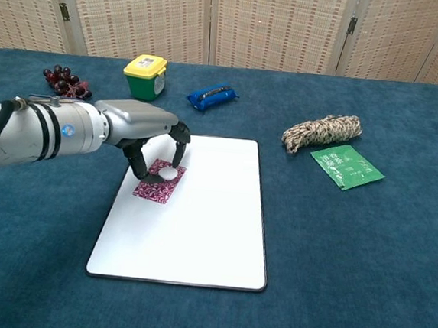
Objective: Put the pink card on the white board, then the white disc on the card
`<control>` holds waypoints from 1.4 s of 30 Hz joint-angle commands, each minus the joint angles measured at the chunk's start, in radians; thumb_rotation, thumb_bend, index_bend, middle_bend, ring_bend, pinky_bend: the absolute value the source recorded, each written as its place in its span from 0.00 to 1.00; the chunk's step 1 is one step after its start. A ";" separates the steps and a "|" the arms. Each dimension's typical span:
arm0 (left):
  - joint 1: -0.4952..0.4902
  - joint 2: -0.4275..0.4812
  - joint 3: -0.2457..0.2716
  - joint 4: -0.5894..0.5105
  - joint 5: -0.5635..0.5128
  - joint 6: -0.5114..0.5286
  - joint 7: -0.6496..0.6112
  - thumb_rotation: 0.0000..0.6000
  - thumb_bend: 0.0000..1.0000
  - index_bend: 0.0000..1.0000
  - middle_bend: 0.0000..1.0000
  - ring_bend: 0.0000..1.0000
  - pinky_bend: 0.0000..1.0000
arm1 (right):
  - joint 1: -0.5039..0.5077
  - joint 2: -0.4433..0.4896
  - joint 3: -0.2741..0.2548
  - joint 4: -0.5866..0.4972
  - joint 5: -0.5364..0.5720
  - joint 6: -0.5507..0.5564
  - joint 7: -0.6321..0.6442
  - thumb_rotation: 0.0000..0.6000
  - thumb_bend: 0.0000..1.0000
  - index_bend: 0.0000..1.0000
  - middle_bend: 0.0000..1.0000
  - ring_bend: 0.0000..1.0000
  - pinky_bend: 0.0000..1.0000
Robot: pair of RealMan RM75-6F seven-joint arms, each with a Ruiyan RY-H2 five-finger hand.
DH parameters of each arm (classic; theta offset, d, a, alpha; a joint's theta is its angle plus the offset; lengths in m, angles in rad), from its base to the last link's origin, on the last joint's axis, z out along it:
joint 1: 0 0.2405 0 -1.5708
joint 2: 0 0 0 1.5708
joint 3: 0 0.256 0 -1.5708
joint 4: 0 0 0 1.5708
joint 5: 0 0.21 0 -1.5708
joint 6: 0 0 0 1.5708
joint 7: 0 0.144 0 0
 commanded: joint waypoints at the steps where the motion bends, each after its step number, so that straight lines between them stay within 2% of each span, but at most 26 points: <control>1: -0.006 0.004 0.004 -0.003 -0.017 0.003 0.009 1.00 0.37 0.34 0.18 0.10 0.00 | -0.001 0.001 0.001 0.001 0.001 0.002 0.001 1.00 0.37 0.00 0.02 0.09 0.04; 5: -0.004 0.026 0.003 -0.035 -0.035 0.017 0.004 1.00 0.37 0.23 0.17 0.08 0.00 | -0.001 0.001 0.003 0.003 0.002 0.001 0.004 1.00 0.37 0.00 0.02 0.09 0.04; 8: 0.019 0.066 -0.018 -0.087 -0.046 0.047 -0.044 1.00 0.37 0.16 0.15 0.07 0.00 | 0.003 0.002 0.004 0.004 0.001 -0.004 0.005 1.00 0.37 0.00 0.02 0.09 0.04; 13: 0.099 0.158 -0.046 -0.159 -0.027 0.170 -0.127 1.00 0.37 0.17 0.15 0.07 0.00 | 0.012 0.014 0.004 0.007 0.002 -0.023 0.019 1.00 0.37 0.00 0.02 0.10 0.04; 18: 0.207 0.249 -0.045 -0.223 -0.003 0.330 -0.177 1.00 0.38 0.18 0.15 0.08 0.00 | 0.026 0.032 0.003 0.010 0.004 -0.057 0.069 1.00 0.37 0.00 0.02 0.10 0.04; 24: 0.368 0.346 0.006 -0.289 0.078 0.554 -0.194 1.00 0.38 0.20 0.15 0.10 0.00 | 0.053 0.042 -0.002 0.026 -0.004 -0.109 0.157 1.00 0.37 0.00 0.02 0.09 0.04; 30: 0.513 0.411 0.080 -0.367 0.160 0.702 -0.213 1.00 0.38 0.21 0.15 0.10 0.00 | 0.069 0.032 -0.003 0.045 -0.014 -0.126 0.240 1.00 0.37 0.00 0.03 0.09 0.04; 37: 0.648 0.399 0.163 -0.374 0.290 0.851 -0.196 1.00 0.38 0.22 0.15 0.10 0.00 | 0.070 0.032 -0.017 0.030 -0.043 -0.115 0.285 1.00 0.37 0.00 0.04 0.09 0.04; 42: 0.706 0.384 0.191 -0.377 0.369 0.907 -0.183 1.00 0.38 0.23 0.15 0.10 0.00 | 0.059 0.040 -0.028 -0.002 -0.057 -0.093 0.271 1.00 0.37 0.00 0.04 0.09 0.04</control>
